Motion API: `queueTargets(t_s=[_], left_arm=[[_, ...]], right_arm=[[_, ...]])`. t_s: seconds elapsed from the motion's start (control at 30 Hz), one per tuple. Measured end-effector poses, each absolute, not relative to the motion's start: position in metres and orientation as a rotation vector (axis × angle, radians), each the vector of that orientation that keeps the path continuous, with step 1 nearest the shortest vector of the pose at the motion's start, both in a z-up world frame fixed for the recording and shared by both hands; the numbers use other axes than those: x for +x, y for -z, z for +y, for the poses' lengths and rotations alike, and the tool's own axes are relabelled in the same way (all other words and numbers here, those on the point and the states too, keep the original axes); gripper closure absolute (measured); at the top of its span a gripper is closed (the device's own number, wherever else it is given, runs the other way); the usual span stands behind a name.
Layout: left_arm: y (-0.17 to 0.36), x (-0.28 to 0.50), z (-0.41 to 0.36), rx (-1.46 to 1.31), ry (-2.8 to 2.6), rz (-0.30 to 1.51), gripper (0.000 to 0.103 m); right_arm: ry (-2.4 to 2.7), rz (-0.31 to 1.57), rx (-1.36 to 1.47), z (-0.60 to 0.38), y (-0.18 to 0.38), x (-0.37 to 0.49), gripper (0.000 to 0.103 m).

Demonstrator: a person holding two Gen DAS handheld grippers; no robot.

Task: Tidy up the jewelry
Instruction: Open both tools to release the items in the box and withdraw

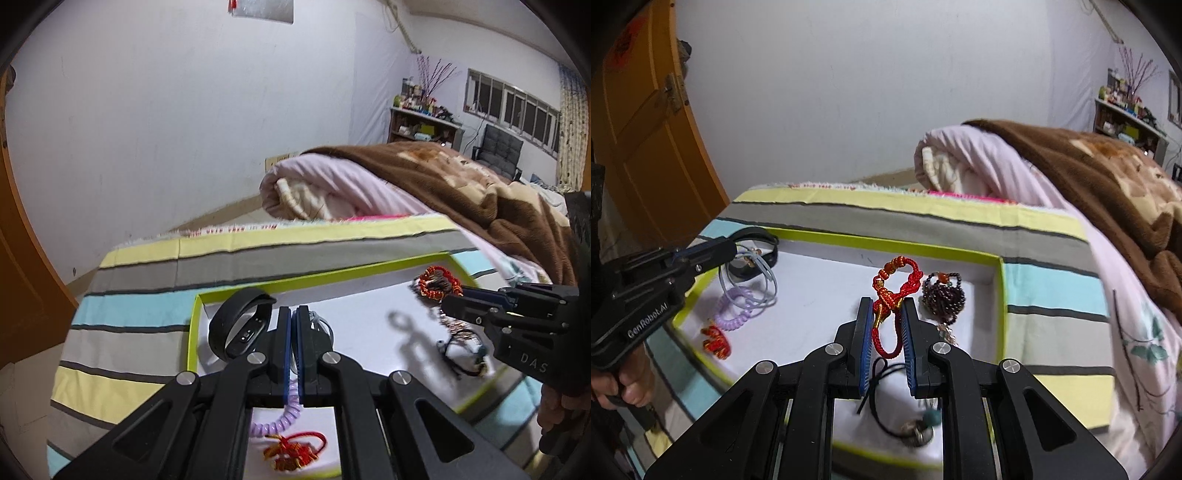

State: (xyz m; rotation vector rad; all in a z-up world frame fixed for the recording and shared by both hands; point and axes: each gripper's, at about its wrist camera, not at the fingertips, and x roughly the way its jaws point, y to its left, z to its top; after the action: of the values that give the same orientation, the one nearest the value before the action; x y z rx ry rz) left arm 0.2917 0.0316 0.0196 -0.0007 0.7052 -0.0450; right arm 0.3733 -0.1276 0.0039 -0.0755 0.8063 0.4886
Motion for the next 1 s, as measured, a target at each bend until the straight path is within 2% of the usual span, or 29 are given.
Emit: queueTargets(t_s=[0.6, 0.73, 0.8, 0.87, 1.0], left_arm=[[0.002, 0.305, 0.031, 0.021, 0.042, 0.76, 0.1], [0.0, 0.302, 0.03, 0.02, 0.051, 0.761, 0.099], [-0.001, 0.302, 0.03, 0.018, 0.052, 0.762, 0.097], [-0.003, 0.299, 0.029, 0.012, 0.053, 0.761, 0.089], [-0.011, 0.289, 0.029, 0.008, 0.053, 0.748, 0.088]], right_arm=[[-0.453, 0.884, -0.083, -0.127, 0.026, 0.389, 0.086], [-0.456, 0.872, -0.079, -0.13, 0.024, 0.384, 0.079], [-0.459, 0.864, -0.075, -0.131, 0.023, 0.381, 0.075], [-0.46, 0.854, -0.08, -0.131, 0.02, 0.377, 0.074], [-0.46, 0.836, -0.087, -0.133, 0.012, 0.367, 0.074]])
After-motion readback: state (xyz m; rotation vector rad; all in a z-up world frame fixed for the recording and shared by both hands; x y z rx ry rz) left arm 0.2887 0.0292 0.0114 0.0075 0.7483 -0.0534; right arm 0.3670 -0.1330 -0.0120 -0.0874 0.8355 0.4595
